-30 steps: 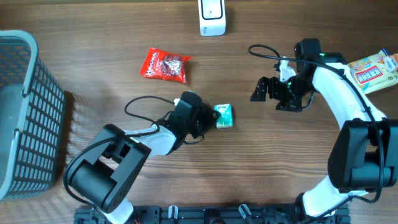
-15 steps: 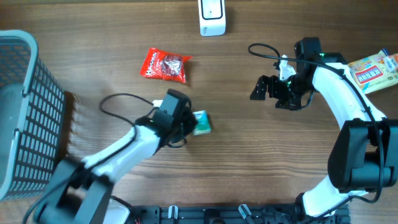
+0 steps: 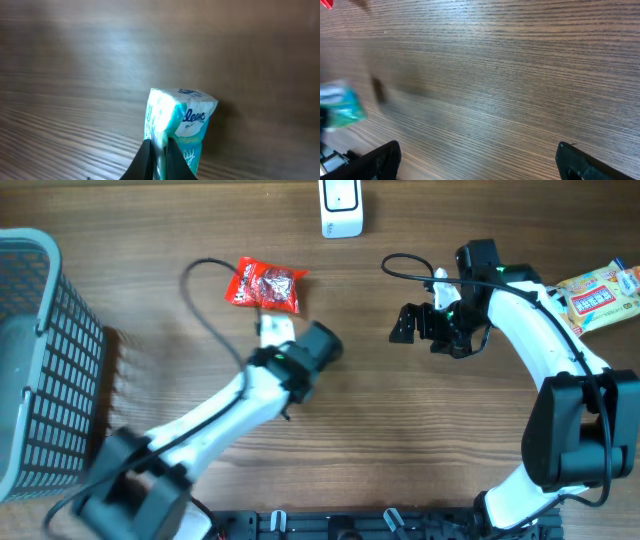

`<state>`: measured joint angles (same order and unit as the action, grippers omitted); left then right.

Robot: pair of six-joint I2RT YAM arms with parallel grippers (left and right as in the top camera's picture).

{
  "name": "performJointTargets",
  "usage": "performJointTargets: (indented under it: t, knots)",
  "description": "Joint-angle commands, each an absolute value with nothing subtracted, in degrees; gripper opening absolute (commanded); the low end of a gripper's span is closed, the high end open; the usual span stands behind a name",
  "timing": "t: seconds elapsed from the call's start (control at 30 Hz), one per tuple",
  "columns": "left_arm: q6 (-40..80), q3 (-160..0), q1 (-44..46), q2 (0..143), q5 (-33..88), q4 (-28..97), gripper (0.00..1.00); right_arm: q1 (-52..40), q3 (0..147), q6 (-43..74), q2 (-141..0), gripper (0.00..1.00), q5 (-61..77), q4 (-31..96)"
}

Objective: Scan the item barcode

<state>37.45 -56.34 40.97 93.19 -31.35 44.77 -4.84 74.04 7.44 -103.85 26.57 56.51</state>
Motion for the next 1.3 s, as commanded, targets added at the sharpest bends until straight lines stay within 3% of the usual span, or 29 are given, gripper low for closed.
performJointTargets:
  t: [0.0,0.1,0.27,0.33,0.4,0.47,0.57,0.6,0.63,0.8,0.97,1.13,1.17,1.27]
  knots:
    - [36.56,-56.82,47.55,100.4,-31.94,44.8,0.06,-5.02,74.5,7.66,-102.85,1.0,27.03,56.36]
    - [39.99,-56.93,51.33,101.8,-29.71,44.51,0.09,-4.99,74.5,7.7,-102.85,1.0,26.65,56.34]
    - [40.77,-61.39,52.29,101.78,-19.64,45.47,0.04,-4.84,74.52,8.08,-102.85,1.0,26.65,56.21]
    - [40.91,-64.69,52.29,101.67,-16.97,48.07,0.09,-4.14,74.54,8.08,-102.85,1.0,26.68,56.51]
    - [42.89,-68.58,51.88,101.12,-16.95,52.71,0.29,-3.05,74.87,7.84,-102.85,1.0,27.4,58.17]
    - [46.04,-72.34,49.76,99.9,-16.93,56.99,0.32,-2.81,75.5,7.44,-102.85,1.0,28.42,60.34]
    - [47.44,-74.76,44.49,96.75,-15.79,59.44,0.53,-3.73,75.96,7.44,-102.74,1.0,28.58,61.6]
    - [47.44,-74.78,42.22,95.26,-14.9,59.46,0.66,-4.69,75.96,7.44,-102.72,1.0,29.15,61.67]
    - [47.48,-74.78,37.04,92.4,-13.78,59.75,1.0,-7.07,75.96,7.53,-102.63,1.0,30.17,61.32]
    - [47.62,-74.74,18.46,88.82,-11.94,60.93,1.0,-19.25,76.73,13.28,-102.63,0.99,27.38,56.64]
    - [46.74,-74.11,10.2,89.03,-10.98,61.17,1.0,-34.28,86.3,22.33,-102.63,0.99,14.46,55.66]
    - [48.47,-74.11,5.76,89.03,-13.5,61.14,1.0,-47.09,87.66,36.45,-105.41,0.84,7.05,47.94]
    - [48.45,-74.11,3.92,89.03,-13.5,61.28,1.0,-49.93,87.66,39.16,-107.55,0.77,6.57,45.15]
    - [48.45,-74.11,1.93,89.03,-13.54,62.92,1.0,-52.58,87.66,42.68,-110.69,0.66,1.76,44.16]
